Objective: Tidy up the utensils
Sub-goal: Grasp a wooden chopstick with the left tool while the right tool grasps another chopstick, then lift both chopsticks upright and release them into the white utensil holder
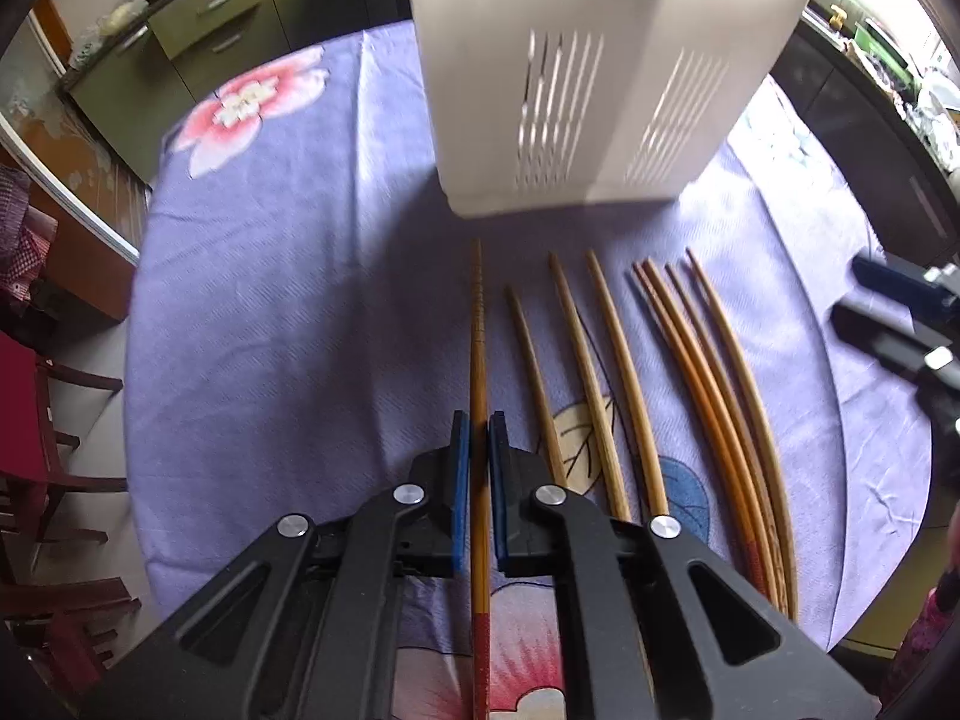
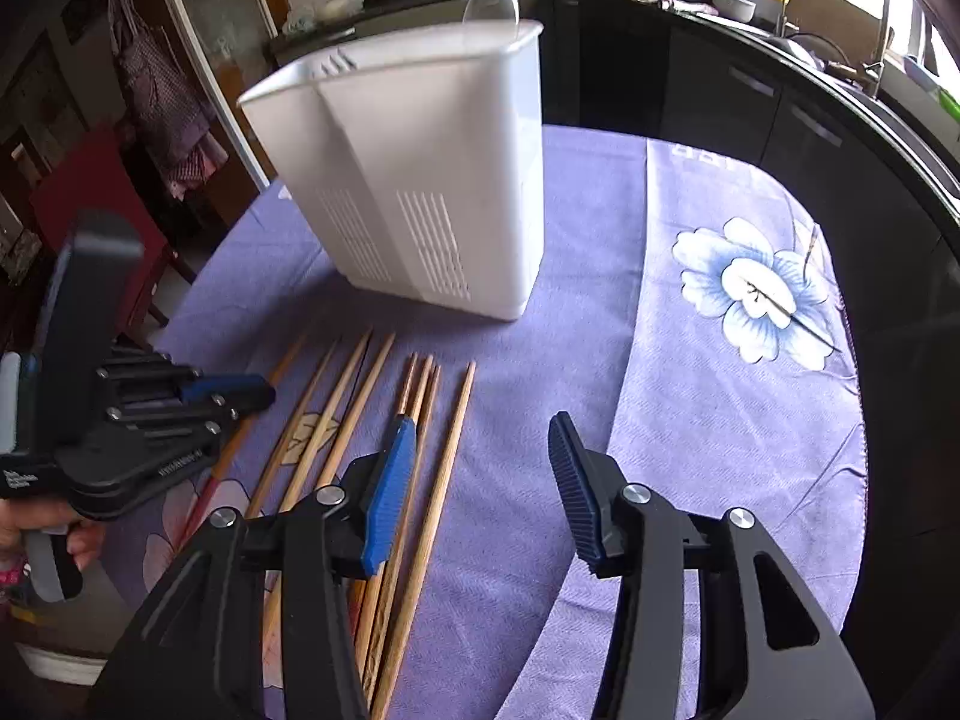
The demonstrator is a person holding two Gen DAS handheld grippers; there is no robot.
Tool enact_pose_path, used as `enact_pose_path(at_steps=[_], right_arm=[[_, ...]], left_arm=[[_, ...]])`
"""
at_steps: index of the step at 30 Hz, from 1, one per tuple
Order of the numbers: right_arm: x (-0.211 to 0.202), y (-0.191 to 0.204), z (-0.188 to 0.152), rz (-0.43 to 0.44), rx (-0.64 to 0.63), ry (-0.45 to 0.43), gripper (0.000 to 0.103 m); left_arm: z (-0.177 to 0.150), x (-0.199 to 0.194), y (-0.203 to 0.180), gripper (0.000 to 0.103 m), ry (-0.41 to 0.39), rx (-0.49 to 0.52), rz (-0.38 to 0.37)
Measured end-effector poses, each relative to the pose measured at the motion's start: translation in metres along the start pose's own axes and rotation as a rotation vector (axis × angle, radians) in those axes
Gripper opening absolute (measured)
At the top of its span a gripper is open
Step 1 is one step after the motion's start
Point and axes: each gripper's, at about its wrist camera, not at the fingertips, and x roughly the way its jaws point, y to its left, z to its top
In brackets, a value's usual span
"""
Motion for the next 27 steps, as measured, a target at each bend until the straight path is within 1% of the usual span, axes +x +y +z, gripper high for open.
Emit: enact_pose_path(at_steps=[2,3,4,7,10,12,13,15,17,22,23,27], right_arm=[[0.014,0.004,-0.002,0.003,-0.008,0.053,0.031],[0.019,0.005,-0.002,0.007,-0.007,0.069,0.03],[0.024,0.005,-0.002,0.012,-0.004,0.077,0.028],[0.033,0.005,-0.001,0.04,0.019,0.098,0.028],[0.043,0.008,0.001,0.026,0.014,0.118,0.027],[0.048,0.013,0.002,0.013,0.0,0.131,0.022],[0.051,0.015,0.002,0.002,-0.004,0.135,0.021],[0.058,0.018,0.003,-0.023,-0.012,0.143,0.016],[0.062,0.022,0.004,-0.038,-0.011,0.152,0.014],[0.067,0.032,0.007,-0.091,-0.038,0.14,0.011],[0.069,0.036,0.007,-0.096,-0.045,0.137,0.009],[0.071,0.046,0.006,-0.114,-0.056,0.118,0.007]], left_arm=[[0.001,-0.01,0.003,0.006,-0.027,0.001,0.009],[0.002,-0.014,0.005,0.006,-0.036,0.001,0.011],[0.002,-0.017,0.006,0.006,-0.041,-0.001,0.012],[0.003,-0.025,0.012,0.006,-0.064,-0.007,0.018],[0.003,-0.031,0.018,0.006,-0.08,-0.021,0.008],[0.003,-0.033,0.023,0.006,-0.09,-0.021,0.01],[0.005,-0.033,0.025,0.006,-0.093,-0.021,0.01],[0.004,-0.035,0.027,0.006,-0.099,-0.019,0.008],[0.003,-0.037,0.028,0.006,-0.105,-0.021,0.003],[0.001,-0.041,0.029,0.006,-0.118,-0.016,0.002],[0.0,-0.042,0.029,0.006,-0.12,-0.016,0.0],[-0.001,-0.045,0.028,0.006,-0.13,-0.015,-0.001]])
